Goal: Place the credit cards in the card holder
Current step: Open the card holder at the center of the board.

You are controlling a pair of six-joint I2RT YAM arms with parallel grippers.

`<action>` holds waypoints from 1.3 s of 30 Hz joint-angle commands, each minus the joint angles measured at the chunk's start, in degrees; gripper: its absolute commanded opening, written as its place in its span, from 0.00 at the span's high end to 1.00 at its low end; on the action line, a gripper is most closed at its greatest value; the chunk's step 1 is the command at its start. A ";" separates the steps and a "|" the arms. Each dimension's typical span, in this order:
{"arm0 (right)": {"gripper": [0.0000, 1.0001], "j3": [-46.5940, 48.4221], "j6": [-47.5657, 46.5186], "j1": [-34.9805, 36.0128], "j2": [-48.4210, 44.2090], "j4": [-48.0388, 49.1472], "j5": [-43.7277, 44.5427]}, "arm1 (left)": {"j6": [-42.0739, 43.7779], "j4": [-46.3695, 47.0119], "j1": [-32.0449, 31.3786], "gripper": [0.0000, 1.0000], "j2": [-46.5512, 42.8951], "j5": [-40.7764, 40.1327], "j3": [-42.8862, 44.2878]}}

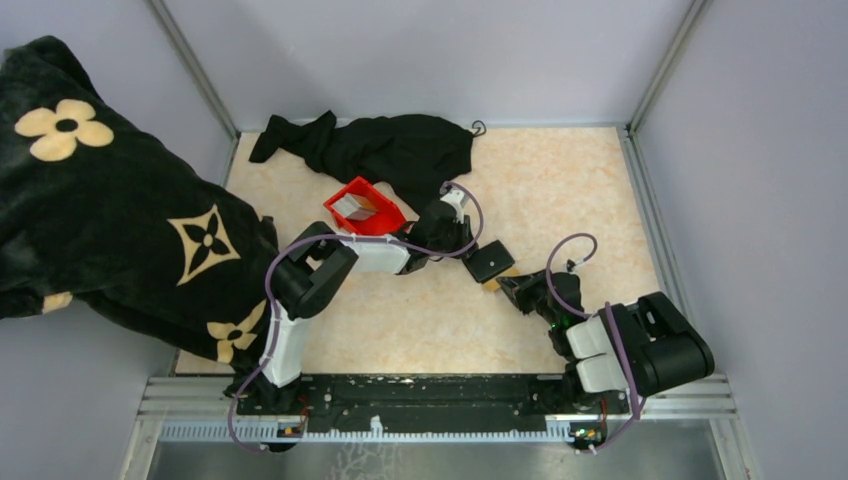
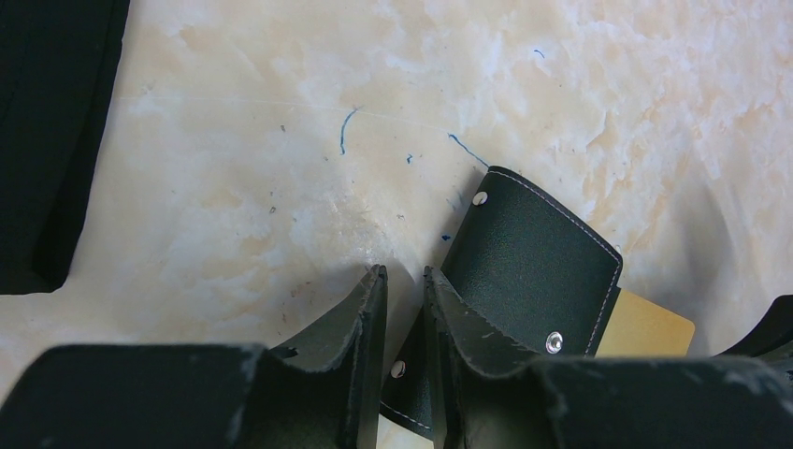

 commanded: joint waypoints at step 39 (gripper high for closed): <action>1.00 -0.44 -0.98 0.44 -7.94 -2.37 -0.68 | -0.30 -12.50 -2.24 0.71 2.42 1.69 -4.22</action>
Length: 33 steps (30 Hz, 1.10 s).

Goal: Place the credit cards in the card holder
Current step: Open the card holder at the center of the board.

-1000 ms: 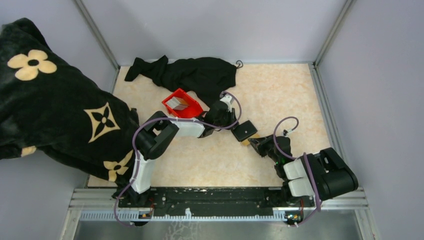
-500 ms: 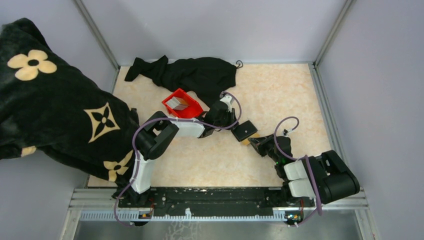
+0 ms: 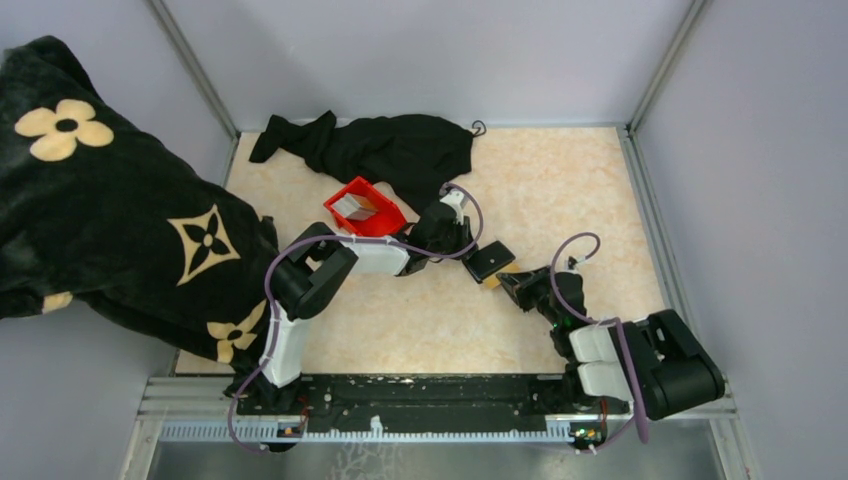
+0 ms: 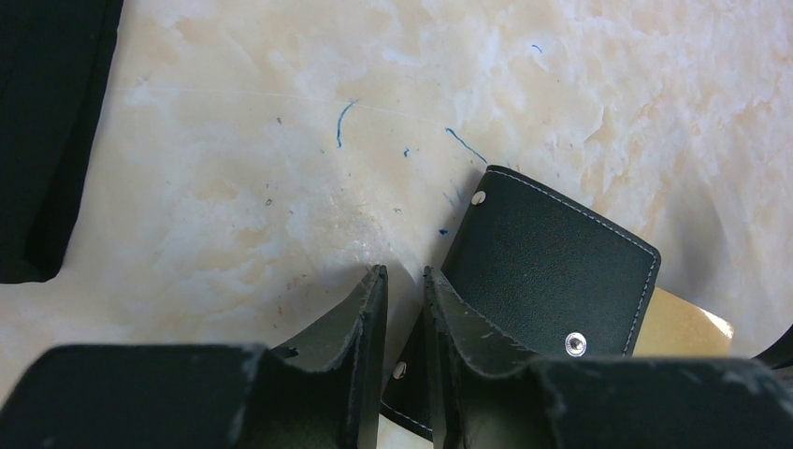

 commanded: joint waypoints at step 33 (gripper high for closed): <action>1.00 3.97 -5.80 0.38 -2.78 -3.46 0.33 | -2.49 -11.93 -3.26 0.72 1.87 3.96 -8.17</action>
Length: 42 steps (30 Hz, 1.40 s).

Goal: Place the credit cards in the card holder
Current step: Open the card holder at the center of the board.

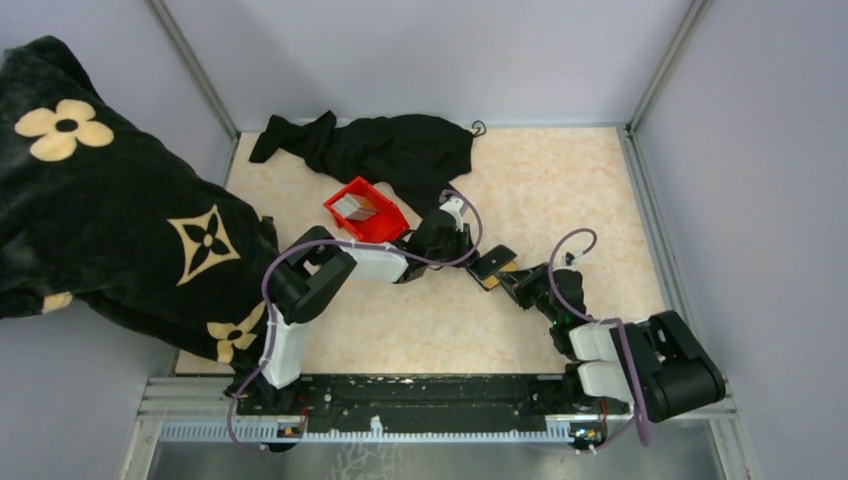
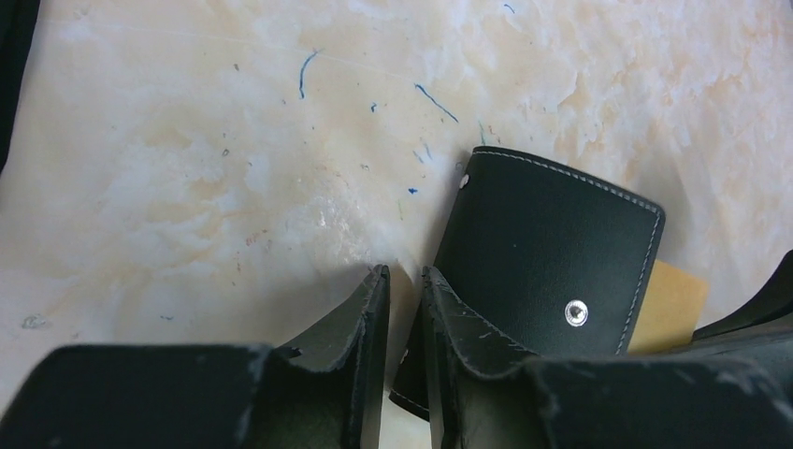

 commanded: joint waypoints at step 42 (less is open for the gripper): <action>1.00 17.03 -21.19 0.18 -9.60 -24.96 -4.04 | -6.36 -16.14 -9.77 0.74 -2.21 2.56 -13.58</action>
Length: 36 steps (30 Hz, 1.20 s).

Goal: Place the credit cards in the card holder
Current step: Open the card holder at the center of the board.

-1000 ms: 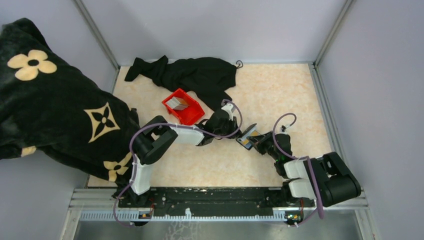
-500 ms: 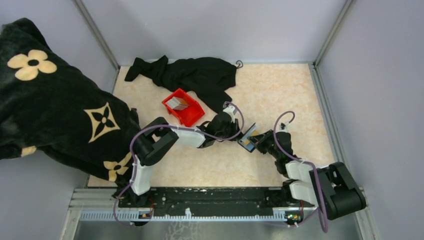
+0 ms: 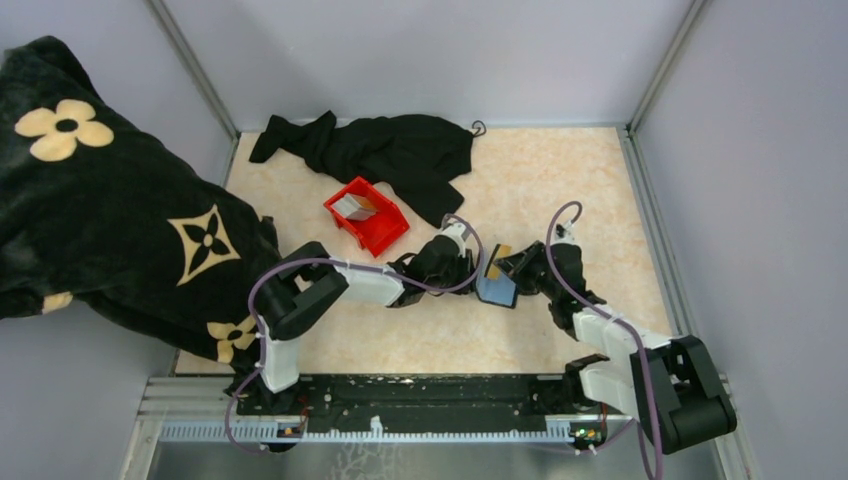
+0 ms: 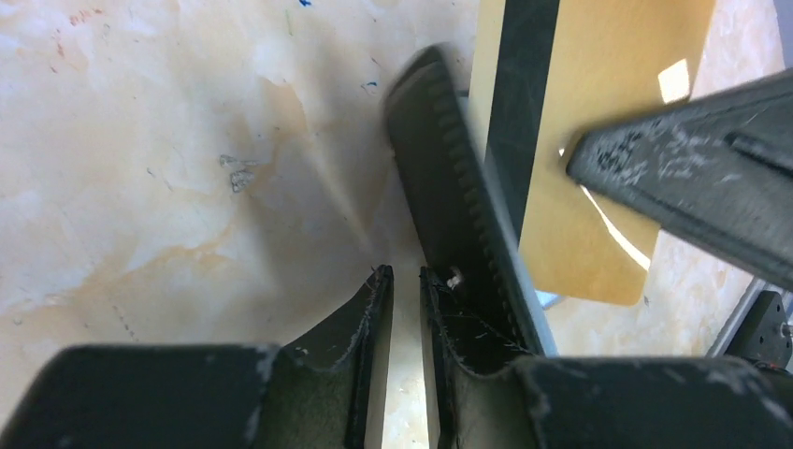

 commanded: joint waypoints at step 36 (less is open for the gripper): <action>1.00 0.53 -11.37 11.49 4.23 0.07 3.32 | -18.29 -38.36 -11.04 0.64 -16.05 -7.99 -8.58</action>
